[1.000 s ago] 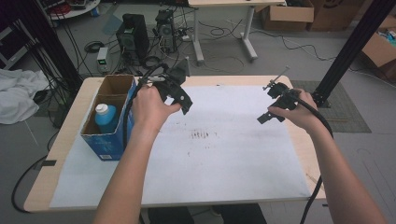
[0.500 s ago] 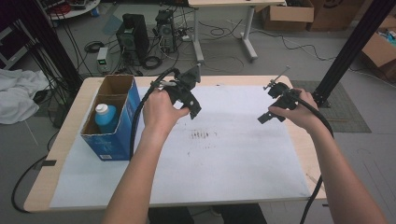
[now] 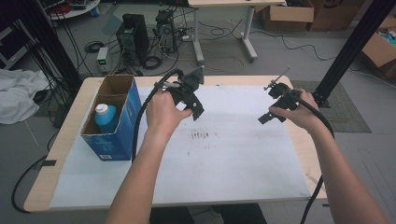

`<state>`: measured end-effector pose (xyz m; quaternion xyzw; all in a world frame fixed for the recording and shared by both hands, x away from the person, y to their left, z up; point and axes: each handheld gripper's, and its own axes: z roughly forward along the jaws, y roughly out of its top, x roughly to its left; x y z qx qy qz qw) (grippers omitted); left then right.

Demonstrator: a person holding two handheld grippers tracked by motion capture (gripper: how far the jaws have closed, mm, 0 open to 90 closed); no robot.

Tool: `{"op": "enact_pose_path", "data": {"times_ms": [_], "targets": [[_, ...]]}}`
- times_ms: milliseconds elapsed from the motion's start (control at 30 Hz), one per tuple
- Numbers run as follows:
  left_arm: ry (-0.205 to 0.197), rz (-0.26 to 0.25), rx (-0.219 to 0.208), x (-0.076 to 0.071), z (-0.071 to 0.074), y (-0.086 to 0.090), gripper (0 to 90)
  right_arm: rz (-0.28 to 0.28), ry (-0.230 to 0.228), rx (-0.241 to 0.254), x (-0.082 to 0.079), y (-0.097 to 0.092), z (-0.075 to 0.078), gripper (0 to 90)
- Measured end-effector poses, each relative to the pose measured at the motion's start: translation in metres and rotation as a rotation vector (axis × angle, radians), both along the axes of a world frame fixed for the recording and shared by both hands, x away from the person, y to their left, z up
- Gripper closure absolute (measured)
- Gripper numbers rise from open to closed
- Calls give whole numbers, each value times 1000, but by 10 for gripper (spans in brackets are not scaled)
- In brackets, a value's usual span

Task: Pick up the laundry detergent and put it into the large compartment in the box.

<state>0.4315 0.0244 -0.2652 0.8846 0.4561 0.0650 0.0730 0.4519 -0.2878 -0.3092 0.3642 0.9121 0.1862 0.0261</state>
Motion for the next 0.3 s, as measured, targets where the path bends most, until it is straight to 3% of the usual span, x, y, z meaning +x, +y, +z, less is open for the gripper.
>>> {"op": "enact_pose_path", "data": {"times_ms": [300], "targets": [[-10, -1, -2, -3, 2, 1, 147, 7, -7, 2, -3, 3, 3, 213]]}}
